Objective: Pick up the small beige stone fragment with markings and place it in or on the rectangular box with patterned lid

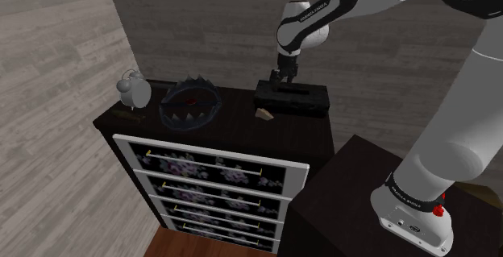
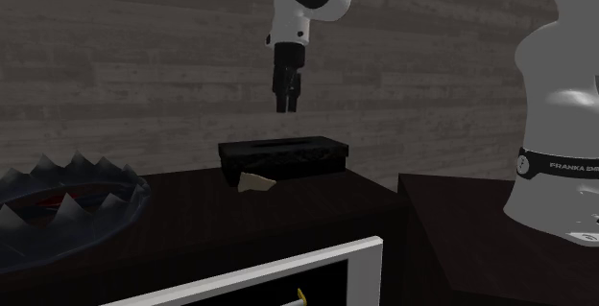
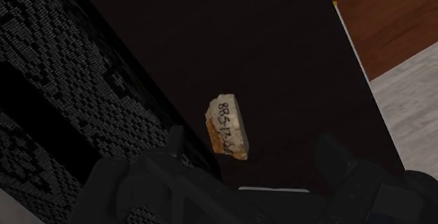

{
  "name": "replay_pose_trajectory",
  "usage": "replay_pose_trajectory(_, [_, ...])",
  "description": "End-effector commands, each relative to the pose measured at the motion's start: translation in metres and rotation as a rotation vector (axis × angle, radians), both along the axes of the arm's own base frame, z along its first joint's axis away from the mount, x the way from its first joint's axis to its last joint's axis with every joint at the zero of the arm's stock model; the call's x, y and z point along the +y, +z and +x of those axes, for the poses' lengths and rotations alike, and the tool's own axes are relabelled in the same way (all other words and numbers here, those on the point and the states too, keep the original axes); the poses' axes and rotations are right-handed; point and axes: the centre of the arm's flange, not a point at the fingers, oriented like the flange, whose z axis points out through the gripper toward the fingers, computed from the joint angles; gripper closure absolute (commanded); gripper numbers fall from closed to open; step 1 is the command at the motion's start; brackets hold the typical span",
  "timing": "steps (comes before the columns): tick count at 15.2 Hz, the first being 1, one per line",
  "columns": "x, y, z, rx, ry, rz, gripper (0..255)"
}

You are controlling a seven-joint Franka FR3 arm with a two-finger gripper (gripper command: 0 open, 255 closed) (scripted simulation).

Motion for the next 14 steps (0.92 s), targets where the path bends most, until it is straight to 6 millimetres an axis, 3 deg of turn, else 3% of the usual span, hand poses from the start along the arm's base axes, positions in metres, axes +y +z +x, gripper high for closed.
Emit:
replay_pose_trajectory(1, [-0.004, -0.022, 0.014, 0.014, 0.008, 0.012, 0])
replay_pose_trajectory(11, [-0.01, -0.14, 0.087, 0.082, 0.047, 0.07, 0])
replay_pose_trajectory(14, [-0.009, -0.158, 0.09, 0.087, 0.05, 0.074, 0])
